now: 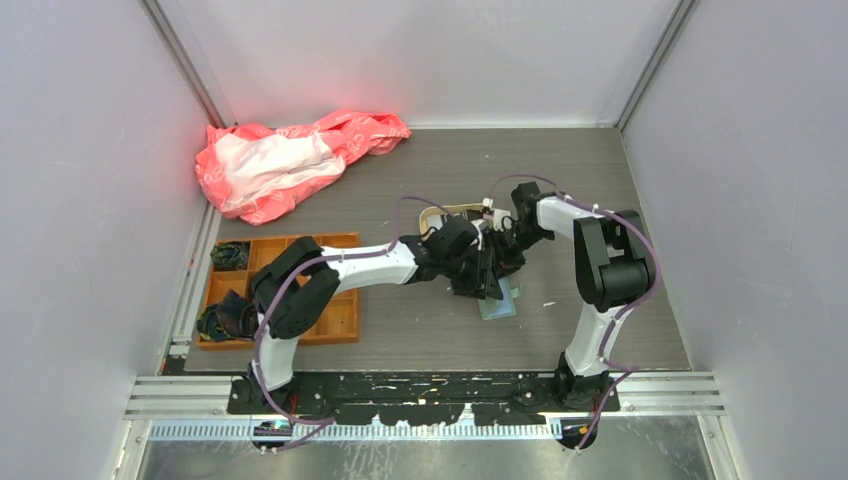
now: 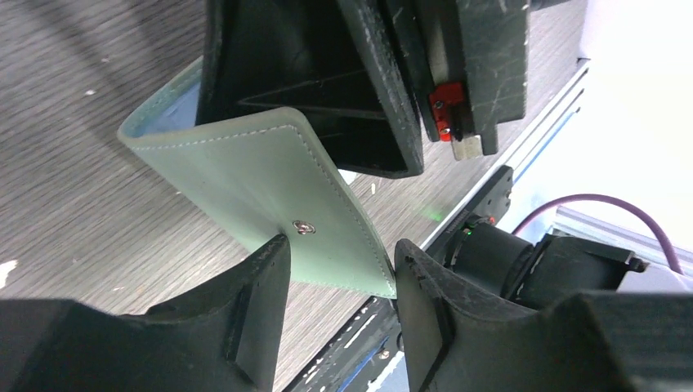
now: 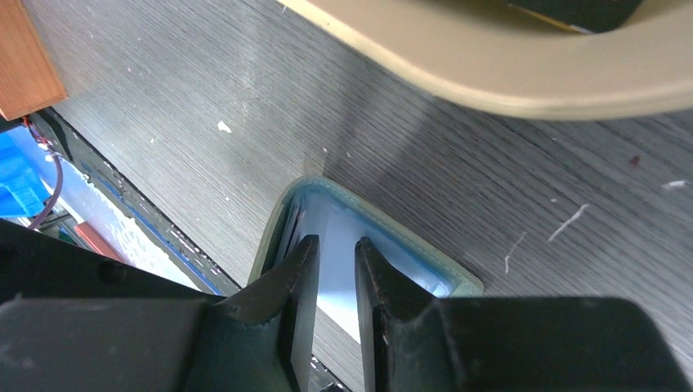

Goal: Put the credit cards into the card holder
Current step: Close the card holder at the center of the board.

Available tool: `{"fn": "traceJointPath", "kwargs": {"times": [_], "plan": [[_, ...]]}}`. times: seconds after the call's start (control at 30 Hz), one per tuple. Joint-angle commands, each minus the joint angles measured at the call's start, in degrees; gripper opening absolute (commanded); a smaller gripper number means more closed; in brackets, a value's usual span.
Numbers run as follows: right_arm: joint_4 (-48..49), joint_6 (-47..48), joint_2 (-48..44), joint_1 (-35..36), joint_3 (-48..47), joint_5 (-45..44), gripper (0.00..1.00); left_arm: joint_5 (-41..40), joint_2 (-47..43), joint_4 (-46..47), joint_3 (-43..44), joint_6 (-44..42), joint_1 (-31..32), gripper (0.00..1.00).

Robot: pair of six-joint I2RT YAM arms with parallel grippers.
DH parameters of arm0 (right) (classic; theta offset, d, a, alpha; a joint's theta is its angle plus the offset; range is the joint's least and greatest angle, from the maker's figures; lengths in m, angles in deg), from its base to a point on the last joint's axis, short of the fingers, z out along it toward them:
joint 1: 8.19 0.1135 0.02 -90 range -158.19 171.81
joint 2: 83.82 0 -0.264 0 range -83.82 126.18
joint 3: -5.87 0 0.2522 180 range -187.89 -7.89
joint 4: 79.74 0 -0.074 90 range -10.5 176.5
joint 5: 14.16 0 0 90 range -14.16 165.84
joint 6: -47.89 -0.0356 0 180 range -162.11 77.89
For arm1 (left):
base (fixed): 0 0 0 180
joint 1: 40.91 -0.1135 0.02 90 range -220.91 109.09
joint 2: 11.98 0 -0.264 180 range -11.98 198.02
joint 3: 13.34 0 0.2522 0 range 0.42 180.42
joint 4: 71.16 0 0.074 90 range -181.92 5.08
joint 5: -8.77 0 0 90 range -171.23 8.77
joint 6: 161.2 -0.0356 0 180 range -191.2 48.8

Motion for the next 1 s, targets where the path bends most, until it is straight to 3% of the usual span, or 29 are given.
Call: {"fn": "traceJointPath", "kwargs": {"times": [0.0, 0.27, 0.37, 0.47, 0.67, 0.83, 0.97], "plan": [[-0.35, -0.09, -0.42, -0.16, -2.09, -2.09, 0.29, 4.15, 1.14, 7.09, -0.21, 2.44, -0.56, 0.5], [0.99, -0.61, -4.13, -5.75, -1.69, -2.86, 0.31, 3.83, 6.16, 4.66, 1.96, 3.93, -1.84, 0.32], [1.33, -0.38, -5.64, -6.97, -1.78, -4.58, 0.32, 3.56, 7.5, 3.35, 3.11, 3.8, -2.21, 0.29], [2.11, -0.24, -8.21, -9.02, -1.21, -4.35, 0.32, 4.71, 8.09, 5.4, 3.13, 3.92, -2.32, 0.29], [2.33, 0.94, -11.15, -10.0, 1.17, 7.97, 0.3, 6.7, 8.75, 10.77, 1.14, 5.71, -2.85, 0.36], [-1.3, 3.22, -6.65, -8.73, -0.3, 9.4, 0.15, 6.47, 7.83, 12.29, -0.29, 5.97, -3.32, 0.38], [-3.49, 4.29, -2.52, -7.56, -1.3, 6.26, 0.1, 6.01, 7.0, 14.05, -1.36, 6.11, -3.38, 0.4]]}}
